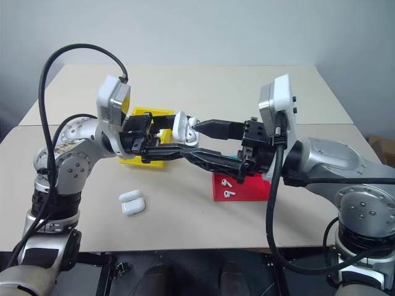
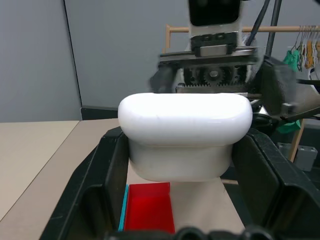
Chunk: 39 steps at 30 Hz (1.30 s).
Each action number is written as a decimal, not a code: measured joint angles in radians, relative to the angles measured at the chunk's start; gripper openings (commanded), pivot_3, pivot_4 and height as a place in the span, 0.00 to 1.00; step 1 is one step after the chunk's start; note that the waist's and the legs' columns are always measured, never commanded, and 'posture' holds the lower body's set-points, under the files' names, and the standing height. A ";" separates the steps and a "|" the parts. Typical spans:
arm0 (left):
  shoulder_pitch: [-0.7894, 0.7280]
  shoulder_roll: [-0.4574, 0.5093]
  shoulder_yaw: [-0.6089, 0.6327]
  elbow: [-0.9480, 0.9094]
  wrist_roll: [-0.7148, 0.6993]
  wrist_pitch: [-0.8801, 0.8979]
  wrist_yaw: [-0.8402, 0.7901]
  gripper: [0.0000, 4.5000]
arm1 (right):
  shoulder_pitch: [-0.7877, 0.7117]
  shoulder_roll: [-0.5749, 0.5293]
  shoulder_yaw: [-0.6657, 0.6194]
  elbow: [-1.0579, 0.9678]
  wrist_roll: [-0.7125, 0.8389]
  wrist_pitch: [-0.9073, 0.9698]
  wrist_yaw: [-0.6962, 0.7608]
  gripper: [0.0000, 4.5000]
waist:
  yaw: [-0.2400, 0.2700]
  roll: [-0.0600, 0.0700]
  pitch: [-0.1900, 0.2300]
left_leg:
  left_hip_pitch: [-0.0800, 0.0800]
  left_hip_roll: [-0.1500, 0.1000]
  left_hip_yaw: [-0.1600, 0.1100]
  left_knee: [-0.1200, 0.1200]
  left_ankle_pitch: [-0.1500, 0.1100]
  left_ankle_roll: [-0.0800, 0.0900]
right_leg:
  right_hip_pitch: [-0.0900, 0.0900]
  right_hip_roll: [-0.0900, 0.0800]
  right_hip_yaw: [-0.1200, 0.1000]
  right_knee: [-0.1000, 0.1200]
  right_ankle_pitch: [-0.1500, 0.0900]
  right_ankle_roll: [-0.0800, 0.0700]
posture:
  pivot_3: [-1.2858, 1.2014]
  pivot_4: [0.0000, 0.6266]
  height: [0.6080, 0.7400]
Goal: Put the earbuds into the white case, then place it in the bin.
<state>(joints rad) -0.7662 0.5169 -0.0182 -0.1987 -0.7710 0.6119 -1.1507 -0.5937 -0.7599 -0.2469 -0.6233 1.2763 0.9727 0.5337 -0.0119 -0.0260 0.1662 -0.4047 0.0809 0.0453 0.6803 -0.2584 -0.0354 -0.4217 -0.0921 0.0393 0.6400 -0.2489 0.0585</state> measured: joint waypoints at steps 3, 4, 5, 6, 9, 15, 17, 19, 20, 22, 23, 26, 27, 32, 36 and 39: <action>0.000 0.001 0.001 0.001 0.000 -0.001 -0.006 0.62 | 0.023 -0.047 -0.026 0.000 0.051 0.000 0.002 0.99 | 0.000 0.000 0.000 | 0.000 0.000 0.000 0.000 0.000 0.000 | 0.000 0.000 0.000 0.000 0.000 0.000 | 0.52 0.24 1.00; 0.000 0.001 0.001 0.001 0.000 -0.002 -0.008 0.62 | 0.027 -0.057 -0.037 0.000 0.066 0.000 0.004 0.99 | 0.000 0.000 0.000 | 0.000 0.000 0.000 0.000 0.000 0.000 | 0.000 0.000 0.000 0.000 0.000 0.000 | 0.52 0.24 1.00; 0.000 0.001 0.001 0.003 0.000 -0.003 -0.012 0.62 | 0.035 -0.077 -0.048 -0.001 0.093 -0.003 0.014 0.99 | 0.000 0.000 0.000 | 0.000 0.000 0.000 0.000 0.000 0.000 | 0.000 0.000 0.000 -0.001 0.000 0.000 | 0.52 0.24 1.00; 0.000 0.001 0.002 0.004 0.001 -0.003 -0.013 0.62 | 0.036 -0.085 -0.051 -0.001 0.103 -0.003 0.017 0.99 | 0.000 0.000 0.000 | 0.000 0.000 0.000 0.000 0.000 0.000 | 0.000 0.000 0.000 -0.001 0.000 0.000 | 0.52 0.24 1.00; -0.002 0.000 0.001 0.020 0.003 -0.010 -0.022 0.62 | 0.035 -0.119 -0.053 0.002 0.119 -0.008 0.040 0.87 | -0.002 0.000 0.000 | 0.001 0.000 0.000 0.000 0.000 0.000 | 0.000 0.000 0.000 -0.001 0.000 0.000 | 0.52 0.24 1.00; -0.018 -0.016 -0.006 0.046 0.025 -0.036 -0.039 0.62 | -0.171 -0.239 0.010 0.135 -0.055 -0.058 0.190 0.40 | -0.001 0.000 0.000 | 0.001 0.000 0.001 0.000 0.000 0.000 | 0.000 0.000 0.001 -0.002 0.000 0.000 | 0.52 0.24 1.00; -0.019 -0.030 -0.014 0.054 0.037 -0.042 -0.037 0.62 | -0.226 -0.247 0.069 0.183 -0.136 -0.091 0.272 0.24 | -0.001 0.000 0.000 | 0.000 0.000 0.001 0.000 0.000 0.001 | 0.000 0.000 0.000 -0.002 0.000 0.000 | 0.52 0.24 1.00; -0.023 -0.045 -0.031 0.059 0.054 -0.042 -0.029 0.62 | -0.292 -0.246 0.161 0.244 -0.239 -0.131 0.355 0.07 | -0.002 0.000 0.000 | 0.000 0.000 0.001 0.001 0.000 0.001 | -0.001 0.000 0.001 -0.002 0.000 0.000 | 0.52 0.24 1.00; -0.026 -0.053 -0.042 0.061 0.065 -0.042 -0.021 0.62 | -0.332 -0.245 0.211 0.276 -0.299 -0.156 0.394 0.01 | -0.002 0.000 0.000 | 0.000 0.000 0.002 0.001 0.000 0.001 | -0.001 0.000 0.001 -0.002 0.000 0.000 | 0.52 0.24 1.00; -0.033 -0.065 -0.053 0.064 0.076 -0.041 -0.011 0.62 | -0.412 -0.229 0.296 0.332 -0.410 -0.205 0.463 0.01 | -0.003 0.000 0.000 | 0.000 0.000 0.002 0.001 0.000 0.001 | -0.002 0.000 0.001 -0.001 0.000 0.000 | 0.52 0.24 1.00; -0.044 -0.070 -0.062 0.071 0.084 -0.039 -0.002 0.62 | -0.458 -0.209 0.340 0.364 -0.466 -0.231 0.497 0.01 | -0.004 0.000 0.000 | 0.000 0.000 0.001 0.000 0.000 0.001 | -0.002 0.000 0.001 -0.001 0.000 0.000 | 0.52 0.24 1.00; -0.072 -0.093 -0.084 0.081 0.101 -0.033 0.019 0.62 | -0.583 -0.131 0.453 0.429 -0.608 -0.313 0.578 0.01 | -0.006 0.000 0.000 | 0.000 0.000 0.002 0.000 0.000 0.001 | -0.002 0.000 0.001 0.000 0.000 0.000 | 0.52 0.24 1.00; -0.078 -0.098 -0.090 0.081 0.102 -0.030 0.023 0.62 | -0.609 -0.113 0.478 0.441 -0.645 -0.335 0.599 0.01 | -0.004 0.000 0.000 | -0.001 0.000 0.001 0.000 0.000 0.001 | -0.003 0.000 0.001 0.001 0.000 0.000 | 0.52 0.24 1.00; -0.079 -0.096 -0.093 0.081 0.105 -0.022 0.031 0.62 | -0.638 -0.060 0.540 0.470 -0.748 -0.404 0.704 0.01 | 0.004 0.000 0.000 | -0.003 0.000 0.001 0.001 0.000 0.001 | -0.002 0.000 -0.001 0.002 0.000 0.000 | 0.52 0.24 1.00; -0.059 -0.087 -0.105 0.081 0.114 -0.015 0.037 0.62 | -0.583 -0.098 0.508 0.421 -0.778 -0.443 0.756 0.01 | 0.012 0.000 0.000 | -0.003 0.000 0.001 0.001 0.000 0.001 | -0.002 0.000 -0.001 0.002 0.000 0.000 | 0.52 0.24 1.00; -0.048 -0.065 -0.092 0.079 0.117 -0.010 0.040 0.62 | -0.526 -0.152 0.475 0.397 -0.787 -0.440 0.773 0.01 | 0.013 0.000 0.000 | -0.002 0.000 0.001 0.001 0.000 0.001 | -0.002 0.000 -0.001 0.001 0.000 0.000 | 0.52 0.24 1.00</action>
<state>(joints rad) -0.8144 0.4517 -0.1102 -0.1195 -0.6544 0.6020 -1.1107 -1.1196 -0.9118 0.2284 -0.2266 0.4889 0.5324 1.3067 0.0009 -0.0260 0.1661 -0.4067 0.0808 0.0459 0.6813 -0.2588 -0.0346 -0.4237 -0.0924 0.0385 0.6414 -0.2488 0.0587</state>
